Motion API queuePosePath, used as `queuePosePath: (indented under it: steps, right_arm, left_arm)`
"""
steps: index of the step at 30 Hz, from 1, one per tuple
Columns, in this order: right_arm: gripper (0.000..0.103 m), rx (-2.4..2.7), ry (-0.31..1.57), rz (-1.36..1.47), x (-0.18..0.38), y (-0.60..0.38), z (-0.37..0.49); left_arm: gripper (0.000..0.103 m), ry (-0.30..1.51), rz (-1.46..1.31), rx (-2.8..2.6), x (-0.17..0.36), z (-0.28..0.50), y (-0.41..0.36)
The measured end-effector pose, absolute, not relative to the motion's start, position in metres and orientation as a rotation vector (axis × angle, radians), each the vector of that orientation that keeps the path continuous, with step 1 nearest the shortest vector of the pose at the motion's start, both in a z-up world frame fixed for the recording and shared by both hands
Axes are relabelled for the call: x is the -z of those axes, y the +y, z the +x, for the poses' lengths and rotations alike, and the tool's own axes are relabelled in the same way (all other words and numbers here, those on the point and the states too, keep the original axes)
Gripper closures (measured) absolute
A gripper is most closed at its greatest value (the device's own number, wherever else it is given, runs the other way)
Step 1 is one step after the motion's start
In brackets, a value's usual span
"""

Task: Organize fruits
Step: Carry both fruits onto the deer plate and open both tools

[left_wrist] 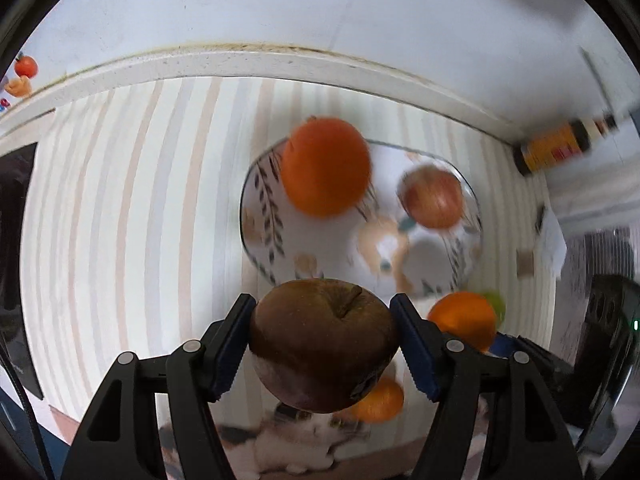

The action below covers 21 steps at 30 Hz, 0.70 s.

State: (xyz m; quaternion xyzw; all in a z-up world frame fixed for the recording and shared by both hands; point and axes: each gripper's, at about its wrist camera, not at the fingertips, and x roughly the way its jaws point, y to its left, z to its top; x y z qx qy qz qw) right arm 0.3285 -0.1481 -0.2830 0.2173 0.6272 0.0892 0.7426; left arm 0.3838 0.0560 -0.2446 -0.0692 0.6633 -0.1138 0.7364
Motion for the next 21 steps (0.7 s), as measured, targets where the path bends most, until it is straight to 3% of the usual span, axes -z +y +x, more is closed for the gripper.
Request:
queuePosePath:
  steps: [8,17,18,21]
  right_arm:
    - [0.039,-0.2,1.431,0.349,0.316,-0.107,0.396]
    - [0.037,-0.229,1.488,0.326,0.343,-0.09,0.407]
    - [0.035,-0.234,1.485,0.328,0.343,-0.089,0.408]
    - [0.015,-0.235,1.515,0.345,0.344,-0.094,0.407]
  left_arm:
    - [0.036,1.58,-0.201,0.185,0.29,0.428,0.06]
    - [0.035,1.643,-0.188,0.163,0.312,0.437,0.051]
    - [0.035,1.642,-0.185,0.153,0.313,0.437,0.052]
    - [0.032,1.626,-0.163,0.137,0.311,0.436,0.05]
